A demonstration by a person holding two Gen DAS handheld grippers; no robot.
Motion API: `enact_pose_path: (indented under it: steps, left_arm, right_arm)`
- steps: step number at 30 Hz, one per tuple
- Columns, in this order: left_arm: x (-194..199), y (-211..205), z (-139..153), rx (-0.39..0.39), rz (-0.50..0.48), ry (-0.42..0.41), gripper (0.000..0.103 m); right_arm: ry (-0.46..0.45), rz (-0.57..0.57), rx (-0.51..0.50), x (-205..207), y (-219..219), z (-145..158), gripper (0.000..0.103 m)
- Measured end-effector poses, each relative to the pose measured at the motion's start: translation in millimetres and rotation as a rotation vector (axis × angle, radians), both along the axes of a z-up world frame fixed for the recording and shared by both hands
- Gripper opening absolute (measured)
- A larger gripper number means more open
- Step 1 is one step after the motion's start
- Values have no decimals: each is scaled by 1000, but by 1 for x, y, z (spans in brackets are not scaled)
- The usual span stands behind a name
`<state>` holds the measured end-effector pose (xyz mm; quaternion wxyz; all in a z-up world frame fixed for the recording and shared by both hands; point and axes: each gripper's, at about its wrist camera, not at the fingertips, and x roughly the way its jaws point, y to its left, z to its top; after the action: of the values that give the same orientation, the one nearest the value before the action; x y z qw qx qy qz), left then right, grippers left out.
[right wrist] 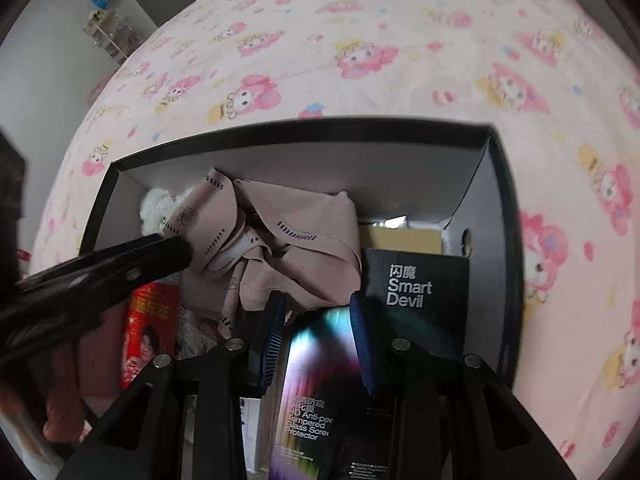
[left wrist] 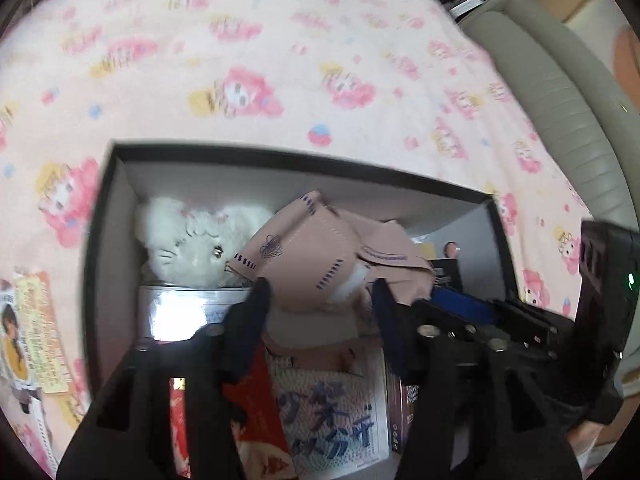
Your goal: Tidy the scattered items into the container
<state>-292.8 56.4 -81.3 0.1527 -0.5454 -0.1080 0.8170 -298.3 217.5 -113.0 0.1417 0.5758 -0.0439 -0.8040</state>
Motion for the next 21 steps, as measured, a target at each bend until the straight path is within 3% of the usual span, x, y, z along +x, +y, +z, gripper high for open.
enact_pose_path:
  steps: [3,5,6,9,14,21]
  left_arm:
    - [19,-2,24,-50,13,117,82]
    - [27,1,40,-70,27,188,89]
    - [33,2,49,-82,31,211,95]
    - [55,2,80,-112,38,283,97]
    - [115,-6,137,-136,65,417,102]
    - [195,-14,181,-129,106,489,102]
  right_arm:
    - [82,-12,38,16,-2,23,32]
    - [142,-42,67,30,-1,42,55]
    - [181,-61,83,39,-1,53,59]
    - [276,-111,106,66,0,85,72]
    - [392,-200,93,123,0,133,75]
    - [506,-254,116,210,-2,184,82]
